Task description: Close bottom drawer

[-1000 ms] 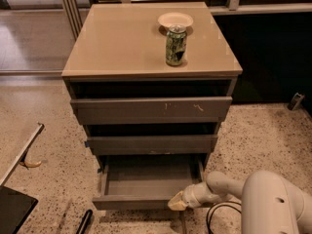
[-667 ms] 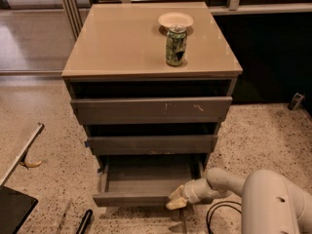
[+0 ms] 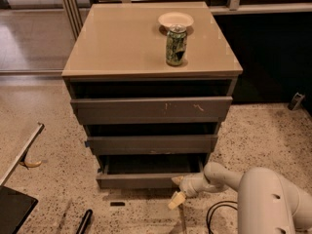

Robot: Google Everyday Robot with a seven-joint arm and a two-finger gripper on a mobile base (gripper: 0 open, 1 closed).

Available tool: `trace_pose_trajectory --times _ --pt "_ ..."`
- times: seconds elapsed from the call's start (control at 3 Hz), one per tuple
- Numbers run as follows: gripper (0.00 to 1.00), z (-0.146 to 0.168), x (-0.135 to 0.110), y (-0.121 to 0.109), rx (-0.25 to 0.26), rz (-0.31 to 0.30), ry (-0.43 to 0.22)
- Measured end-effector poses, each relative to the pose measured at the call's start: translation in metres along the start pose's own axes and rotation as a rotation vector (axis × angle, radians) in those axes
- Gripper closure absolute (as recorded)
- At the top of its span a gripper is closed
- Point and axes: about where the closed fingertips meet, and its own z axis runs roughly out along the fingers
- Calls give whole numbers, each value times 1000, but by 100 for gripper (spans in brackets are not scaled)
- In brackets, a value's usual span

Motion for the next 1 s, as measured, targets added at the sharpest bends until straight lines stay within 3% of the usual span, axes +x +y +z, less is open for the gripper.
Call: trace_pose_trajectory --times 0.67,1.0 --pt "0 2 -19 -16 17 -20 -31" --pt "0 -3 -17 -14 30 -17 -46"
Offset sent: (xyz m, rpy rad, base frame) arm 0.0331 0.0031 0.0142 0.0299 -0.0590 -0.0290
